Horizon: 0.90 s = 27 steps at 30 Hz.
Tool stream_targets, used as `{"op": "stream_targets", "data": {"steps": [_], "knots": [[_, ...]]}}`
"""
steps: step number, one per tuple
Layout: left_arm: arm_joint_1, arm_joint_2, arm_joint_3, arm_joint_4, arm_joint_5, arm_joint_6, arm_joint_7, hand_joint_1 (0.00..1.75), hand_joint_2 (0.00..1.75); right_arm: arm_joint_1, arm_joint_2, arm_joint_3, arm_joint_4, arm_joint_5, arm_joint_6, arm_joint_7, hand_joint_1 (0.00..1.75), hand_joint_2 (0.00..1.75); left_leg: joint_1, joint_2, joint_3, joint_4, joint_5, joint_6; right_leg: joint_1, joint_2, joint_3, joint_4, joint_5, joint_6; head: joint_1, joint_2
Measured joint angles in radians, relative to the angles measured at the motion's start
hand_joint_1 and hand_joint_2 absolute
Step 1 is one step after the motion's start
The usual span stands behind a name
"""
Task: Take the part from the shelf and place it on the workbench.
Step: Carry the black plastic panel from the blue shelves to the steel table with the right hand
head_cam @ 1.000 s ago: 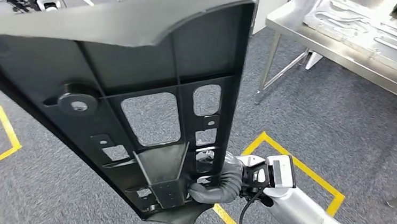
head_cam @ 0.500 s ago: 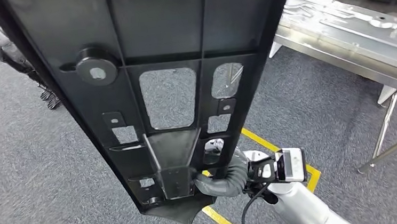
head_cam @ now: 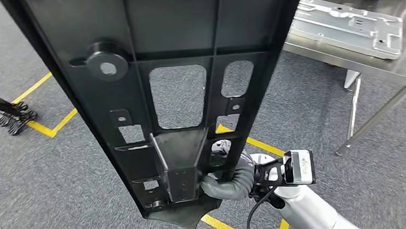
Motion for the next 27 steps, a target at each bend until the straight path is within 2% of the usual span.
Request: {"op": "stream_targets", "data": {"steps": [2, 3, 4, 5, 6, 7, 9, 10, 11, 13, 14, 15, 17, 18, 19, 20, 21, 22, 24, 25, 26, 27], "knots": [[0.001, -0.001, 0.000, 0.000, -0.002, 0.001, 0.005, 0.00, 0.00, -0.007, -0.001, -0.001, 0.000, -0.010, -0.002, 0.002, 1.69, 1.75, -0.004, 0.025, 0.000, -0.003, 0.001, 0.010, 0.001, -0.058, -0.056, 0.116, -0.062, 0.006, 0.000, 0.000], [0.001, -0.001, 0.000, 0.000, -0.003, 0.003, 0.010, 0.00, 0.00, -0.010, -0.001, -0.001, 0.001, -0.016, -0.003, 0.007, 1.69, 1.75, -0.006, 0.038, -0.001, -0.003, 0.000, 0.012, 0.000, -0.068, -0.091, 0.187, -0.091, 0.008, 0.000, 0.000], [0.000, -0.001, 0.000, 0.000, -0.003, 0.007, 0.016, 0.00, 0.00, -0.012, -0.001, -0.001, 0.002, -0.023, -0.003, 0.014, 1.69, 1.75, -0.007, 0.051, -0.002, -0.002, 0.000, 0.013, 0.000, -0.071, -0.116, 0.237, -0.105, 0.009, 0.000, 0.000], [-0.002, -0.002, 0.000, 0.000, -0.004, 0.011, 0.022, 0.00, 0.00, -0.014, -0.001, -0.001, 0.004, -0.028, -0.003, 0.020, 1.69, 1.75, -0.007, 0.064, -0.002, -0.002, -0.001, 0.013, -0.001, -0.073, -0.124, 0.254, -0.101, 0.009, 0.000, 0.000], [-0.005, -0.002, 0.000, 0.000, -0.003, 0.015, 0.028, 0.00, 0.00, -0.018, -0.001, 0.000, 0.005, -0.032, -0.003, 0.026, 1.69, 1.75, -0.008, 0.075, 0.000, -0.002, -0.002, 0.013, 0.000, -0.077, -0.110, 0.226, -0.078, 0.008, 0.000, 0.000], [-0.009, -0.003, 0.000, 0.000, -0.003, 0.018, 0.032, 0.00, 0.00, -0.022, -0.001, 0.000, 0.006, -0.035, -0.002, 0.029, 1.69, 1.75, -0.009, 0.086, 0.002, -0.002, -0.003, 0.012, 0.001, -0.086, -0.077, 0.165, -0.044, 0.004, 0.000, 0.000], [-0.014, -0.006, 0.000, 0.000, -0.003, 0.020, 0.037, 0.00, 0.00, -0.034, 0.001, 0.000, 0.006, -0.038, 0.000, 0.032, 1.69, 1.75, -0.013, 0.105, 0.007, -0.002, -0.008, 0.006, 0.010, -0.127, 0.000, 0.022, 0.005, -0.010, 0.000, 0.000], [-0.015, -0.008, 0.000, 0.000, -0.003, 0.021, 0.038, 0.00, 0.00, -0.041, 0.004, 0.000, 0.006, -0.040, 0.000, 0.034, 1.69, 1.75, -0.016, 0.114, 0.009, -0.001, -0.010, 0.002, 0.015, -0.141, 0.021, -0.020, 0.015, -0.016, 0.000, 0.000], [-0.016, -0.009, 0.000, 0.000, -0.004, 0.021, 0.039, 0.00, 0.00, -0.046, 0.008, 0.001, 0.006, -0.041, 0.000, 0.038, 1.69, 1.75, -0.018, 0.123, 0.011, -0.001, -0.012, -0.003, 0.019, -0.147, 0.029, -0.038, 0.016, -0.022, 0.000, 0.000], [-0.019, -0.010, 0.000, 0.000, -0.007, 0.023, 0.041, 0.00, 0.00, -0.050, 0.016, 0.001, 0.005, -0.042, -0.004, 0.050, 1.69, 1.75, -0.020, 0.140, 0.015, -0.003, -0.017, -0.013, 0.018, -0.122, 0.028, -0.042, 0.019, -0.030, 0.000, 0.000], [-0.022, -0.011, 0.000, 0.000, -0.011, 0.022, 0.041, 0.00, 0.00, -0.050, 0.021, 0.001, 0.003, -0.041, -0.009, 0.058, 1.69, 1.75, -0.018, 0.129, 0.015, 0.003, -0.024, -0.019, 0.014, -0.110, 0.029, -0.047, 0.023, -0.034, 0.000, 0.000], [-0.023, -0.012, 0.000, -0.001, -0.015, 0.021, 0.042, 0.00, 0.00, -0.049, 0.027, 0.000, 0.000, -0.039, -0.014, 0.066, 1.69, 1.75, -0.016, 0.108, 0.009, 0.024, -0.040, -0.024, 0.010, -0.100, 0.031, -0.051, 0.026, -0.039, 0.000, 0.000], [-0.024, -0.012, 0.000, -0.001, -0.021, 0.019, 0.044, 0.00, 0.00, -0.045, 0.040, -0.002, -0.009, -0.031, -0.022, 0.080, 1.69, 1.75, -0.012, 0.053, -0.035, 0.128, -0.099, -0.033, 0.005, -0.080, 0.033, -0.055, 0.029, -0.046, 0.000, 0.000], [-0.023, -0.012, 0.000, -0.001, -0.023, 0.019, 0.045, 0.00, 0.00, -0.041, 0.045, -0.002, -0.013, -0.028, -0.023, 0.085, 1.69, 1.75, -0.012, 0.041, -0.069, 0.199, -0.131, -0.035, 0.005, -0.069, 0.032, -0.054, 0.029, -0.047, 0.000, 0.000], [-0.022, -0.012, 0.000, -0.001, -0.024, 0.019, 0.047, 0.00, 0.00, -0.034, 0.049, -0.003, -0.016, -0.024, -0.024, 0.089, 1.69, 1.75, -0.011, 0.037, -0.098, 0.257, -0.150, -0.037, 0.005, -0.056, 0.032, -0.054, 0.029, -0.048, 0.000, 0.000], [-0.021, -0.012, 0.000, -0.001, -0.025, 0.019, 0.048, 0.00, 0.00, -0.028, 0.051, -0.004, -0.019, -0.021, -0.024, 0.091, 1.69, 1.75, -0.011, 0.035, -0.114, 0.286, -0.151, -0.038, 0.004, -0.042, 0.032, -0.053, 0.029, -0.048, 0.000, 0.000], [-0.021, -0.012, 0.000, -0.001, -0.025, 0.018, 0.049, 0.00, 0.00, -0.022, 0.052, -0.005, -0.021, -0.018, -0.024, 0.093, 1.69, 1.75, -0.009, 0.034, -0.111, 0.271, -0.130, -0.039, 0.004, -0.029, 0.033, -0.052, 0.028, -0.047, 0.000, 0.000], [-0.021, -0.013, 0.000, -0.001, -0.026, 0.018, 0.049, 0.00, 0.00, -0.018, 0.054, -0.007, -0.024, -0.014, -0.023, 0.093, 1.69, 1.75, -0.007, 0.029, -0.089, 0.217, -0.093, -0.039, 0.003, -0.015, 0.034, -0.049, 0.027, -0.045, 0.000, 0.000], [-0.020, -0.013, 0.000, -0.001, -0.025, 0.017, 0.049, 0.00, 0.00, -0.015, 0.060, -0.012, -0.030, -0.010, -0.020, 0.093, 1.69, 1.75, -0.001, -0.011, -0.030, 0.078, -0.028, -0.037, 0.002, 0.011, 0.031, -0.040, 0.023, -0.037, 0.000, 0.000], [-0.020, -0.013, 0.000, -0.001, -0.025, 0.016, 0.048, 0.00, 0.00, -0.015, 0.064, -0.014, -0.032, -0.009, -0.019, 0.094, 1.69, 1.75, 0.001, -0.030, -0.010, 0.034, -0.014, -0.035, 0.002, 0.023, 0.027, -0.036, 0.023, -0.031, 0.000, 0.000], [-0.021, -0.013, 0.000, -0.001, -0.024, 0.016, 0.048, 0.00, 0.00, -0.014, 0.066, -0.016, -0.033, -0.009, -0.017, 0.094, 1.69, 1.75, 0.002, -0.042, -0.002, 0.015, -0.012, -0.031, 0.002, 0.033, 0.023, -0.034, 0.024, -0.025, 0.000, 0.000], [-0.024, -0.013, 0.000, -0.001, -0.023, 0.016, 0.048, 0.00, 0.00, -0.014, 0.068, -0.019, -0.034, -0.008, -0.015, 0.095, 1.69, 1.75, 0.000, -0.040, 0.000, 0.012, -0.015, -0.026, 0.002, 0.043, 0.019, -0.034, 0.026, -0.018, 0.000, 0.000]]}}
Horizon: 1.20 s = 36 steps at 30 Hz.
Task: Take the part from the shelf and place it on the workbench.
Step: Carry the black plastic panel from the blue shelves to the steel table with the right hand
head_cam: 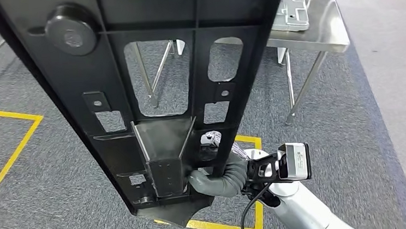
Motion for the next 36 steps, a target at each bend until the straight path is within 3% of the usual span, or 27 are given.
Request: {"op": "stream_targets", "data": {"steps": [1, 3, 4, 6, 8, 9, 10, 12, 14, 15, 17, 19, 21, 22, 23, 24, 25, 27, 28, 30, 33, 34, 36], "knots": [[-0.003, 0.000, 0.000, 0.000, 0.001, 0.000, 0.000, 0.00, 0.00, 0.001, 0.001, -0.003, -0.001, 0.001, 0.002, 0.001, 1.69, 1.75, 0.000, 0.010, 0.000, -0.001, 0.002, 0.007, -0.001, 0.010, -0.003, -0.002, 0.002, 0.007, 0.000, 0.000], [-0.006, -0.002, 0.000, 0.000, 0.002, -0.001, 0.000, 0.00, 0.00, 0.001, 0.002, -0.009, -0.005, 0.001, 0.005, 0.001, 1.69, 1.75, 0.001, 0.034, 0.004, -0.008, 0.008, 0.022, 0.000, -0.016, -0.012, 0.014, -0.009, 0.018, 0.000, 0.000], [-0.006, -0.002, 0.000, 0.000, 0.003, -0.002, 0.000, 0.00, 0.00, 0.001, 0.003, -0.011, -0.007, 0.001, 0.006, 0.001, 1.69, 1.75, 0.001, 0.046, 0.005, -0.013, 0.010, 0.030, 0.001, -0.045, -0.027, 0.047, -0.029, 0.022, 0.000, 0.000], [-0.004, -0.002, 0.000, 0.000, 0.003, -0.003, 0.000, 0.00, 0.00, 0.003, 0.006, -0.013, -0.008, 0.001, 0.008, 0.001, 1.69, 1.75, -0.002, 0.071, 0.005, -0.015, 0.009, 0.038, 0.000, -0.100, -0.089, 0.174, -0.093, 0.028, 0.000, 0.000], [-0.002, -0.002, 0.001, 0.000, 0.003, -0.003, 0.000, 0.00, 0.00, 0.009, 0.007, -0.013, -0.008, 0.002, 0.009, 0.003, 1.69, 1.75, -0.005, 0.098, 0.006, -0.014, 0.007, 0.040, -0.003, -0.115, -0.144, 0.283, -0.127, 0.032, 0.000, 0.000], [-0.002, -0.002, 0.001, 0.000, 0.002, -0.004, 0.000, 0.00, 0.00, 0.013, 0.007, -0.014, -0.009, 0.004, 0.009, 0.005, 1.69, 1.75, -0.006, 0.110, 0.007, -0.014, 0.006, 0.040, -0.003, -0.118, -0.146, 0.285, -0.116, 0.031, 0.000, 0.000], [-0.003, -0.001, 0.001, 0.000, 0.002, -0.005, 0.000, 0.00, 0.00, 0.016, 0.007, -0.016, -0.011, 0.006, 0.010, 0.008, 1.69, 1.75, -0.007, 0.121, 0.009, -0.014, 0.004, 0.039, -0.003, -0.122, -0.126, 0.247, -0.089, 0.029, 0.000, 0.000], [-0.005, -0.002, 0.000, 0.000, 0.001, -0.007, 0.000, 0.00, 0.00, 0.019, 0.008, -0.021, -0.018, 0.012, 0.012, 0.012, 1.69, 1.75, -0.011, 0.141, 0.016, -0.014, -0.001, 0.035, 0.004, -0.158, -0.049, 0.102, -0.027, 0.016, 0.000, 0.000], [-0.006, -0.002, 0.000, 0.000, -0.002, -0.009, 0.000, 0.00, 0.00, 0.019, 0.010, -0.025, -0.025, 0.017, 0.013, 0.015, 1.69, 1.75, -0.016, 0.158, 0.021, -0.014, -0.007, 0.027, 0.016, -0.191, -0.001, 0.007, -0.002, 0.001, 0.000, 0.000], [-0.006, -0.002, 0.000, 0.000, -0.004, -0.012, 0.001, 0.00, 0.00, 0.020, 0.011, -0.027, -0.028, 0.021, 0.014, 0.016, 1.69, 1.75, -0.017, 0.166, 0.022, -0.014, -0.009, 0.022, 0.020, -0.194, 0.003, -0.004, -0.003, -0.004, 0.000, 0.000], [-0.009, -0.002, 0.000, 0.000, -0.007, -0.020, 0.001, 0.00, 0.00, 0.025, 0.011, -0.031, -0.030, 0.032, 0.016, 0.014, 1.69, 1.75, -0.017, 0.175, 0.026, -0.015, -0.014, 0.012, 0.018, -0.176, 0.004, -0.010, 0.001, -0.011, 0.000, 0.000], [-0.010, -0.001, 0.000, -0.001, -0.007, -0.029, 0.000, 0.00, 0.00, 0.030, 0.009, -0.034, -0.030, 0.042, 0.021, -0.001, 1.69, 1.75, -0.015, 0.137, 0.015, 0.020, -0.039, 0.003, 0.009, -0.162, 0.011, -0.022, 0.006, -0.021, 0.000, 0.000], [-0.006, 0.002, 0.002, -0.001, -0.003, -0.036, -0.005, 0.00, 0.00, 0.037, 0.006, -0.035, -0.028, 0.050, 0.032, -0.028, 1.69, 1.75, -0.012, 0.088, -0.039, 0.134, -0.098, -0.005, 0.005, -0.150, 0.014, -0.027, 0.006, -0.029, 0.000, 0.000], [-0.003, 0.003, 0.004, -0.001, 0.000, -0.039, -0.008, 0.00, 0.00, 0.042, 0.006, -0.035, -0.025, 0.054, 0.038, -0.040, 1.69, 1.75, -0.011, 0.079, -0.076, 0.204, -0.125, -0.007, 0.006, -0.143, 0.014, -0.026, 0.005, -0.031, 0.000, 0.000], [0.001, 0.004, 0.005, -0.001, 0.002, -0.041, -0.010, 0.00, 0.00, 0.048, 0.005, -0.035, -0.023, 0.057, 0.042, -0.047, 1.69, 1.75, -0.010, 0.076, -0.105, 0.256, -0.138, -0.010, 0.006, -0.136, 0.015, -0.025, 0.004, -0.031, 0.000, 0.000], [0.003, 0.005, 0.006, -0.001, 0.002, -0.042, -0.011, 0.00, 0.00, 0.053, 0.004, -0.035, -0.020, 0.058, 0.044, -0.050, 1.69, 1.75, -0.010, 0.075, -0.119, 0.273, -0.130, -0.012, 0.005, -0.128, 0.015, -0.023, 0.002, -0.031, 0.000, 0.000], [0.005, 0.005, 0.007, -0.001, 0.002, -0.043, -0.012, 0.00, 0.00, 0.056, 0.003, -0.035, -0.018, 0.059, 0.045, -0.052, 1.69, 1.75, -0.008, 0.075, -0.114, 0.248, -0.102, -0.013, 0.004, -0.122, 0.017, -0.020, -0.001, -0.029, 0.000, 0.000], [0.006, 0.006, 0.008, -0.001, 0.002, -0.044, -0.013, 0.00, 0.00, 0.058, 0.003, -0.035, -0.016, 0.059, 0.047, -0.054, 1.69, 1.75, -0.005, 0.074, -0.059, 0.116, -0.026, -0.012, 0.003, -0.112, 0.022, -0.013, -0.009, -0.022, 0.000, 0.000], [0.006, 0.007, 0.009, -0.001, 0.002, -0.044, -0.013, 0.00, 0.00, 0.058, 0.003, -0.035, -0.016, 0.059, 0.048, -0.054, 1.69, 1.75, -0.006, 0.073, -0.033, 0.054, -0.001, -0.009, 0.004, -0.108, 0.023, -0.008, -0.013, -0.017, 0.000, 0.000], [0.004, 0.008, 0.011, -0.001, 0.002, -0.044, -0.014, 0.00, 0.00, 0.058, 0.002, -0.035, -0.016, 0.060, 0.049, -0.055, 1.69, 1.75, -0.008, 0.070, -0.011, 0.002, 0.008, 0.003, 0.008, -0.105, 0.021, -0.002, -0.018, -0.007, 0.000, 0.000], [0.002, 0.008, 0.015, -0.001, 0.002, -0.045, -0.014, 0.00, 0.00, 0.059, 0.000, -0.035, -0.016, 0.061, 0.049, -0.055, 1.69, 1.75, -0.009, 0.070, -0.009, -0.005, 0.011, 0.023, 0.007, -0.106, 0.019, 0.002, -0.023, 0.009, 0.000, 0.000], [0.002, 0.008, 0.016, -0.001, 0.002, -0.045, -0.014, 0.00, 0.00, 0.058, 0.000, -0.035, -0.016, 0.061, 0.049, -0.055, 1.69, 1.75, -0.008, 0.071, -0.006, -0.008, 0.012, 0.030, 0.005, -0.107, 0.012, 0.019, -0.035, 0.015, 0.000, 0.000], [0.002, 0.007, 0.017, -0.001, 0.002, -0.045, -0.014, 0.00, 0.00, 0.059, -0.001, -0.035, -0.016, 0.062, 0.049, -0.055, 1.69, 1.75, -0.006, 0.073, -0.002, -0.012, 0.012, 0.039, 0.001, -0.112, -0.037, 0.119, -0.087, 0.024, 0.000, 0.000]]}}
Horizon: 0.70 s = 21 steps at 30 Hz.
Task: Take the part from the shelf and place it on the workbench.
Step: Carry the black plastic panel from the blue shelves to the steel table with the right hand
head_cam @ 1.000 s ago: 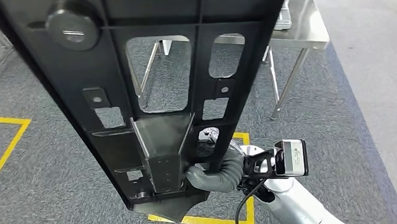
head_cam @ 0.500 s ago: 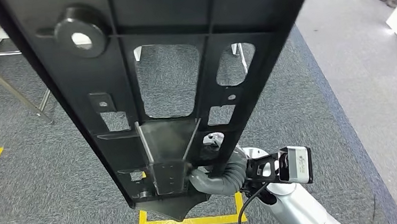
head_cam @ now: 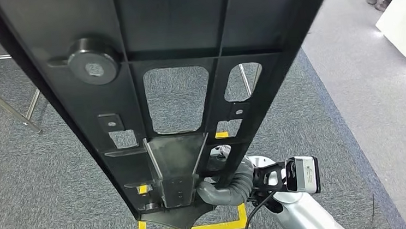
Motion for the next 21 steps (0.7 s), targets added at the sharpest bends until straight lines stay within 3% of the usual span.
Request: {"op": "stream_targets", "data": {"steps": [2, 3, 4, 6, 8, 9, 12, 14, 17, 18, 19, 20, 21], "knots": [[0.000, 0.000, 0.002, 0.000, 0.000, 0.000, 0.000, 0.00, 0.00, 0.003, -0.002, 0.000, 0.001, 0.000, 0.000, 0.000, 1.69, 1.75, -0.001, 0.001, 0.001, 0.000, -0.003, 0.004, -0.002, -0.002, -0.076, 0.136, -0.051, 0.005, 0.000, 0.000], [0.000, 0.000, 0.004, 0.000, 0.000, 0.000, 0.000, 0.00, 0.00, 0.004, -0.003, 0.000, 0.002, 0.000, 0.000, 0.000, 1.69, 1.75, -0.001, 0.001, 0.003, 0.001, -0.005, 0.004, -0.003, -0.003, -0.099, 0.171, -0.052, 0.006, 0.000, 0.000], [0.001, 0.000, 0.005, 0.000, 0.000, 0.000, 0.000, 0.00, 0.00, 0.005, -0.004, 0.000, 0.002, 0.000, 0.000, 0.000, 1.69, 1.75, -0.001, 0.000, 0.006, 0.001, -0.008, 0.003, -0.003, -0.004, -0.103, 0.166, -0.033, 0.005, 0.000, 0.000], [0.001, 0.000, 0.006, 0.000, 0.000, 0.000, 0.000, 0.00, 0.00, 0.005, -0.004, 0.000, 0.002, 0.000, 0.000, 0.000, 1.69, 1.75, -0.001, -0.001, 0.018, 0.001, -0.016, -0.001, -0.002, -0.006, -0.053, 0.046, 0.049, -0.003, 0.000, 0.000], [0.000, 0.000, 0.006, 0.000, 0.000, -0.001, 0.000, 0.00, 0.00, 0.004, -0.005, 0.000, 0.002, 0.000, 0.000, 0.000, 1.69, 1.75, -0.003, -0.001, 0.026, 0.001, -0.025, -0.010, 0.005, -0.009, 0.007, -0.079, 0.097, -0.014, 0.000, 0.000], [-0.001, -0.001, 0.006, 0.000, 0.000, -0.001, 0.000, 0.00, 0.00, 0.004, -0.005, 0.000, 0.002, 0.000, 0.000, 0.000, 1.69, 1.75, -0.004, -0.001, 0.028, 0.000, -0.029, -0.016, 0.008, -0.009, 0.021, -0.109, 0.100, -0.019, 0.000, 0.000], [-0.003, -0.001, 0.006, 0.000, 0.000, -0.001, -0.001, 0.00, 0.00, 0.004, -0.007, 0.000, 0.002, 0.002, 0.000, 0.000, 1.69, 1.75, -0.004, 0.002, 0.034, -0.003, -0.038, -0.032, 0.008, -0.005, 0.029, -0.125, 0.091, -0.032, 0.000, 0.000], [-0.004, 0.000, 0.006, 0.000, 0.000, -0.004, -0.002, 0.00, 0.00, 0.003, -0.007, 0.000, 0.001, 0.003, 0.000, 0.001, 1.69, 1.75, -0.004, 0.002, 0.020, 0.041, -0.064, -0.040, 0.002, -0.005, 0.043, -0.135, 0.087, -0.044, 0.000, 0.000], [-0.002, 0.001, 0.007, 0.000, 0.004, -0.006, -0.004, 0.00, 0.00, 0.006, -0.007, 0.000, 0.001, 0.006, 0.000, 0.002, 1.69, 1.75, -0.002, 0.002, -0.087, 0.238, -0.142, -0.048, 0.002, -0.006, 0.061, -0.138, 0.074, -0.055, 0.000, 0.000], [0.000, 0.001, 0.008, 0.000, 0.006, -0.006, -0.005, 0.00, 0.00, 0.008, -0.008, 0.000, 0.002, 0.006, 0.001, 0.001, 1.69, 1.75, -0.002, 0.002, -0.118, 0.284, -0.148, -0.049, 0.003, -0.005, 0.067, -0.137, 0.069, -0.055, 0.000, 0.000], [0.002, 0.001, 0.008, 0.000, 0.007, -0.006, -0.005, 0.00, 0.00, 0.010, -0.008, 0.000, 0.003, 0.007, 0.002, 0.001, 1.69, 1.75, -0.002, 0.002, -0.133, 0.293, -0.132, -0.050, 0.003, -0.004, 0.074, -0.137, 0.063, -0.055, 0.000, 0.000], [0.004, 0.001, 0.008, 0.000, 0.007, -0.006, -0.006, 0.00, 0.00, 0.011, -0.008, 0.000, 0.004, 0.007, 0.004, 0.000, 1.69, 1.75, -0.002, 0.002, -0.127, 0.262, -0.097, -0.049, 0.003, -0.002, 0.083, -0.137, 0.056, -0.053, 0.000, 0.000], [0.006, 0.001, 0.008, 0.000, 0.008, -0.006, -0.008, 0.00, 0.00, 0.011, -0.008, 0.000, 0.004, 0.007, 0.005, -0.001, 1.69, 1.75, -0.002, 0.002, -0.103, 0.194, -0.049, -0.046, 0.003, -0.001, 0.094, -0.137, 0.049, -0.051, 0.000, 0.000]]}}
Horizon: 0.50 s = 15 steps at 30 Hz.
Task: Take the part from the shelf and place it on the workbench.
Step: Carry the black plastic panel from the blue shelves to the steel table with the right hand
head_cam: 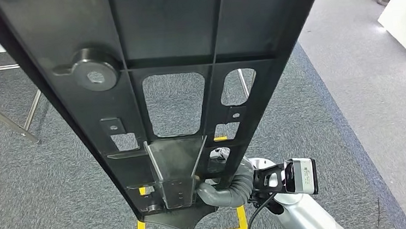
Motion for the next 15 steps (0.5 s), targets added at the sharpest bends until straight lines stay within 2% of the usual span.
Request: {"op": "stream_targets", "data": {"steps": [1, 2, 3, 7, 8, 9, 12, 13, 14, 15], "knots": [[0.001, 0.000, 0.000, 0.000, 0.000, 0.000, -0.001, 0.00, 0.00, 0.000, 0.000, 0.000, 0.001, 0.000, 0.001, -0.001, 1.69, 1.75, -0.001, 0.000, 0.030, -0.072, 0.038, 0.005, 0.000, 0.001, 0.009, 0.000, -0.008, 0.003, 0.000, 0.000], [0.001, 0.000, 0.001, 0.000, 0.001, -0.001, -0.003, 0.00, 0.00, -0.001, 0.000, 0.000, 0.002, 0.000, 0.002, -0.002, 1.69, 1.75, -0.003, -0.001, 0.055, -0.133, 0.061, 0.010, 0.002, 0.002, 0.015, 0.001, -0.015, 0.008, 0.000, 0.000], [0.001, 0.000, 0.001, 0.000, 0.001, -0.002, -0.005, 0.00, 0.00, -0.002, 0.000, 0.000, 0.003, 0.000, 0.003, -0.003, 1.69, 1.75, -0.005, -0.001, 0.072, -0.172, 0.070, 0.016, 0.003, 0.002, 0.018, 0.001, -0.021, 0.014, 0.000, 0.000], [0.003, 0.000, 0.005, 0.000, 0.001, -0.009, -0.010, 0.00, 0.00, -0.003, -0.001, 0.000, 0.005, 0.001, 0.007, -0.010, 1.69, 1.75, -0.006, -0.003, 0.092, -0.196, 0.054, 0.042, 0.004, 0.002, 0.016, 0.028, -0.024, 0.036, 0.000, 0.000], [0.004, -0.001, 0.006, 0.000, 0.001, -0.009, -0.012, 0.00, 0.00, -0.004, -0.001, -0.001, 0.005, 0.001, 0.009, -0.013, 1.69, 1.75, -0.004, -0.003, 0.102, -0.199, 0.051, 0.048, 0.003, 0.000, 0.000, 0.059, -0.030, 0.041, 0.000, 0.000], [0.004, -0.001, 0.006, 0.000, 0.002, -0.009, -0.013, 0.00, 0.00, -0.006, -0.001, -0.001, 0.005, 0.001, 0.012, -0.014, 1.69, 1.75, -0.003, -0.003, 0.111, -0.202, 0.047, 0.053, 0.001, -0.001, -0.030, 0.109, -0.042, 0.046, 0.000, 0.000], [0.004, -0.001, 0.007, 0.000, 0.001, -0.012, -0.015, 0.00, 0.00, -0.006, -0.001, -0.001, 0.006, 0.002, 0.016, -0.015, 1.69, 1.75, -0.003, -0.005, 0.133, -0.203, 0.026, 0.056, -0.005, -0.004, -0.159, 0.279, -0.097, 0.058, 0.000, 0.000], [0.006, -0.001, 0.007, 0.000, 0.000, -0.013, -0.015, 0.00, 0.00, -0.005, -0.001, -0.001, 0.006, 0.002, 0.016, -0.015, 1.69, 1.75, -0.003, -0.005, 0.143, -0.203, 0.017, 0.055, -0.006, -0.004, -0.187, 0.298, -0.102, 0.059, 0.000, 0.000], [0.007, -0.001, 0.008, 0.000, -0.001, -0.015, -0.016, 0.00, 0.00, -0.004, -0.002, -0.001, 0.006, 0.003, 0.015, -0.015, 1.69, 1.75, -0.003, -0.006, 0.156, -0.203, 0.007, 0.054, -0.007, -0.005, -0.196, 0.281, -0.089, 0.058, 0.000, 0.000], [0.008, -0.001, 0.008, 0.000, -0.002, -0.016, -0.017, 0.00, 0.00, -0.001, -0.002, -0.001, 0.006, 0.005, 0.014, -0.016, 1.69, 1.75, -0.003, -0.006, 0.172, -0.203, -0.004, 0.052, -0.007, -0.005, -0.189, 0.232, -0.055, 0.055, 0.000, 0.000]]}}
